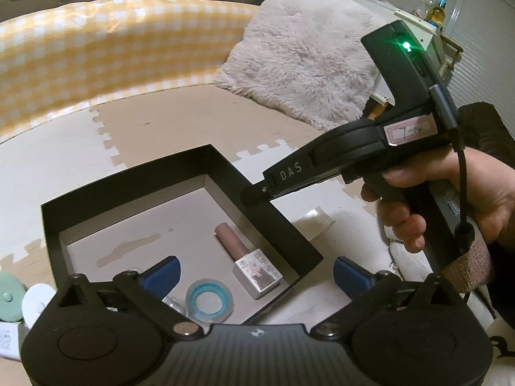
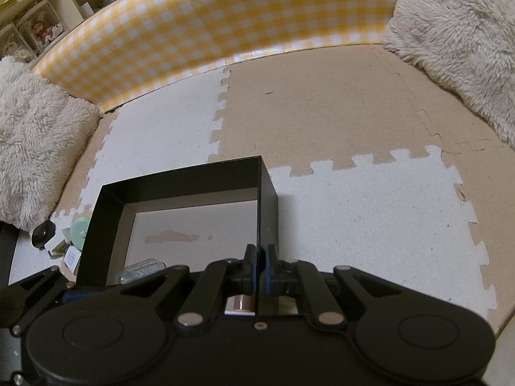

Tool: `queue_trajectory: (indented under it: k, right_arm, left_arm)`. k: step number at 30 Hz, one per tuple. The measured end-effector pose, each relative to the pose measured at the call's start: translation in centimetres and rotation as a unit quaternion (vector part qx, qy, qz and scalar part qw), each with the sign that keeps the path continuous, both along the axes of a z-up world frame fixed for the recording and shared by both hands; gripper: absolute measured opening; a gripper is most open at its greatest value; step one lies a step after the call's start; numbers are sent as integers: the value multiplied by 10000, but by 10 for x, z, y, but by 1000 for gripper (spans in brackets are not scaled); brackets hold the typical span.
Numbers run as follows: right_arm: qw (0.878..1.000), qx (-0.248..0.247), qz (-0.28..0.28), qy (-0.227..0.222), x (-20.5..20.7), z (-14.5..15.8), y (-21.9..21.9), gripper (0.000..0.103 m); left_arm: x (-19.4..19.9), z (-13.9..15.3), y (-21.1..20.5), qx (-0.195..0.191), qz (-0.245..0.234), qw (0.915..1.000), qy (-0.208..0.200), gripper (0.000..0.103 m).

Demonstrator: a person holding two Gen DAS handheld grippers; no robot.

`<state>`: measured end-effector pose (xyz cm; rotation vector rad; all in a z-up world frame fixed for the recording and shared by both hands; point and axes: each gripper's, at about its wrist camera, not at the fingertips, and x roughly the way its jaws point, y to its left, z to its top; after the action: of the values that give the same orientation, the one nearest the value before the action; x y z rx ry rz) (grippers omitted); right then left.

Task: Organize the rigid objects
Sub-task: 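Lower the polish box into the black box and open the left tool, then lift the left tool away from the black box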

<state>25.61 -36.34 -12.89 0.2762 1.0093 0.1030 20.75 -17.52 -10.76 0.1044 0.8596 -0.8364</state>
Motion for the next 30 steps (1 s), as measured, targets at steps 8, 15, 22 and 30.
queue_trajectory:
  k: [8, 15, 22, 30]
  right_arm:
    - [10000, -3, 7, 1, -1, 0, 0, 6]
    - [9999, -145, 86, -18, -2, 1, 4, 6]
    - [9996, -247, 132, -34, -2, 2, 6, 6]
    - [9997, -215, 110, -40, -3, 1, 5, 6]
  left_arm:
    - [-13, 6, 11, 209, 59, 9997, 58, 103]
    - [-24, 18, 32, 287, 320, 9991, -60, 103]
    - [-27, 41, 60, 137, 724, 9968, -314, 103]
    - [-20, 72, 95, -192, 1197, 9903, -673, 103]
